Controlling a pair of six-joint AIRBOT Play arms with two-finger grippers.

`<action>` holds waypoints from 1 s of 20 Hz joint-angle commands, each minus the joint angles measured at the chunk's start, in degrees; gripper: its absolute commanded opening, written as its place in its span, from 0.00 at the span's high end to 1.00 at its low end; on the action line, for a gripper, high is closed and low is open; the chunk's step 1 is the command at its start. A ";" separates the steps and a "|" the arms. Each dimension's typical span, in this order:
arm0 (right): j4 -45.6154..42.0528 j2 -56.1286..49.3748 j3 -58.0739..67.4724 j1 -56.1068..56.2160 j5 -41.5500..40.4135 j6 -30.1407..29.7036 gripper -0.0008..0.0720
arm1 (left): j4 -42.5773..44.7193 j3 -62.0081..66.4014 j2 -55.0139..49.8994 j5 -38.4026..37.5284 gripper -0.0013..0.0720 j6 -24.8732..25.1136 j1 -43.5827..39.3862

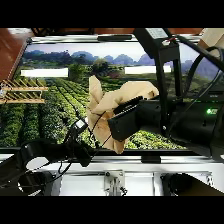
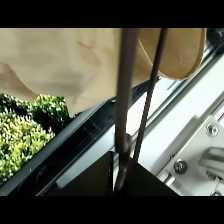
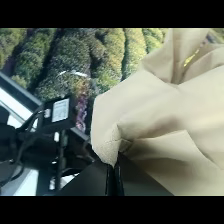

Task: Fold the shirts.

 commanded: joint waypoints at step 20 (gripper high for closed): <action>-13.20 0.04 0.07 0.02 -3.87 4.04 0.91 | 19.50 5.77 13.18 -24.83 0.93 -11.52 -0.48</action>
